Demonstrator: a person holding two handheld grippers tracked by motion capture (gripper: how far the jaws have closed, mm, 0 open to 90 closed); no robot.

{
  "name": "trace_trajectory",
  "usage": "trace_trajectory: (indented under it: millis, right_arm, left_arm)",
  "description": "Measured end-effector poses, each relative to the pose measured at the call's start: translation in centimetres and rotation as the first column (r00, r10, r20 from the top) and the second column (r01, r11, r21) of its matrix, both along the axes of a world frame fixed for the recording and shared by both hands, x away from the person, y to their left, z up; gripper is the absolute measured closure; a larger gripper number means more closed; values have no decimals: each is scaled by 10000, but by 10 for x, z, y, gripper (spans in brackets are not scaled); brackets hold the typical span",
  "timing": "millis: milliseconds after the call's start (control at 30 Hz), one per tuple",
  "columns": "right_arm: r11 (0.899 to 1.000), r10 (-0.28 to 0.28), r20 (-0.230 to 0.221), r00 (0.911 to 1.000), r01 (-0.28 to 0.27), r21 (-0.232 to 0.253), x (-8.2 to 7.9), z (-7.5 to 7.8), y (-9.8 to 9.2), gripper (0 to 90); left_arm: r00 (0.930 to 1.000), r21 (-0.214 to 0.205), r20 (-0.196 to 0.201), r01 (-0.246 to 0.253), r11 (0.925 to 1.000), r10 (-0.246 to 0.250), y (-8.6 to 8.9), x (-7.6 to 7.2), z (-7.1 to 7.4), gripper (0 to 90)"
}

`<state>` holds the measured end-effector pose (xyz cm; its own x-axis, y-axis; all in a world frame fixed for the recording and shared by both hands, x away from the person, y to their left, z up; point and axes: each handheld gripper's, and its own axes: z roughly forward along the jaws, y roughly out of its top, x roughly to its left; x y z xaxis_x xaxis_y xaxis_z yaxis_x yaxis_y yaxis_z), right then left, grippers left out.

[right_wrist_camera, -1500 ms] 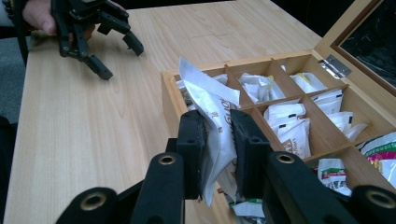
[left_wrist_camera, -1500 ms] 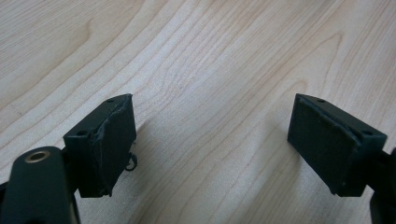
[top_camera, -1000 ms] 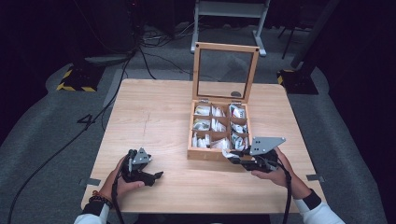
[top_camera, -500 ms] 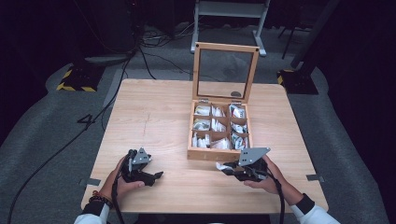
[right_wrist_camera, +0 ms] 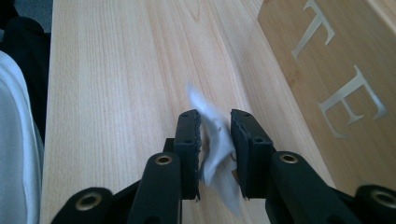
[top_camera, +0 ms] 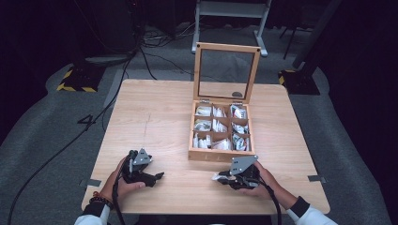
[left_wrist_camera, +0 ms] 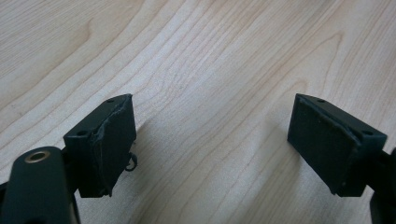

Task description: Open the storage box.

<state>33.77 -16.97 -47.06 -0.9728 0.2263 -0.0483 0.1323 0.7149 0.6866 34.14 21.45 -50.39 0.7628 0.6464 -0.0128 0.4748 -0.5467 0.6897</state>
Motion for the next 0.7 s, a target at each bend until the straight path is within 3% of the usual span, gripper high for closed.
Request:
trace_trajectory:
  millis: [267,400,433,533,700]
  right_arm:
    - [9999,-63,-249,9997,61,-88,-6,-5,-1,680]
    - [10000,1,-324,9995,-3,-53,-10,-6,-3,582]
    - [9999,-109,-369,9993,108,-33,-10,-6,-5,521]
    - [9998,-187,-506,9985,189,37,-12,-7,-8,469]
    - [9985,-336,-777,9964,369,414,-15,-8,-27,370]
  left_arm:
    - [10000,5,6,-1,10000,1,0,0,0,158]
    - [10000,-5,9,-24,10000,24,0,0,0,158]
    - [10000,-1,20,-12,10000,12,0,0,0,158]
    - [10000,-1,22,-14,10000,14,0,0,0,158]
    - [10000,-6,25,-75,10000,75,0,-1,0,159]
